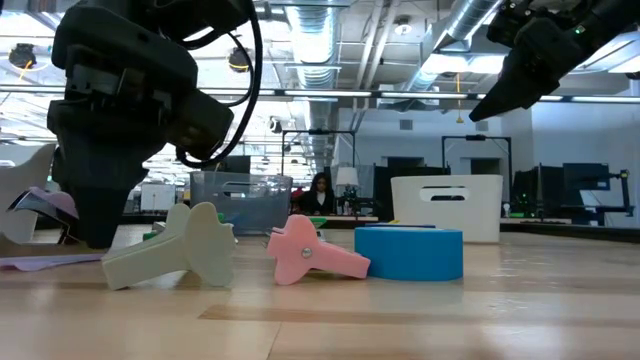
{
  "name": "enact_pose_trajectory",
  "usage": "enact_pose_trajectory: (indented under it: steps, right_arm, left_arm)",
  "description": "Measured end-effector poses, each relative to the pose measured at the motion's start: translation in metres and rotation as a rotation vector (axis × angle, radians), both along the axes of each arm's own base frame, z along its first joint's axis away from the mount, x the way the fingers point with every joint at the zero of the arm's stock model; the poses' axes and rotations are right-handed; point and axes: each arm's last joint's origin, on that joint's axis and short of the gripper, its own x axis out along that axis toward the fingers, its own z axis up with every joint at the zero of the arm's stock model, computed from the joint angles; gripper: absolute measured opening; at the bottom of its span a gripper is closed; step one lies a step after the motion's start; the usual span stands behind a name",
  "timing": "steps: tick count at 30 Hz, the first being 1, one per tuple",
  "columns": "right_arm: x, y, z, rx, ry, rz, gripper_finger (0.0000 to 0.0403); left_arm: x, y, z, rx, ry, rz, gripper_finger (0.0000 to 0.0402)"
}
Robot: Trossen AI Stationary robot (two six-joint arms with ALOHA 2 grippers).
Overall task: Pick and place Stapler, Stapler remover, tape
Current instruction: Put the purple stapler remover into the top white bin
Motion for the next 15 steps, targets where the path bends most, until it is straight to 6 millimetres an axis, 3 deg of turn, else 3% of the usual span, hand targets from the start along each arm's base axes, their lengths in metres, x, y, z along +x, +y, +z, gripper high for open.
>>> enact_pose_trajectory:
  steps: [15]
  right_arm:
    - [0.0000, 0.0000, 0.0000, 0.000, 0.000, 0.000, 0.0000]
  left_arm:
    - [0.0005, -0.0003, 0.0006, -0.005, -0.006, -0.001, 0.0022]
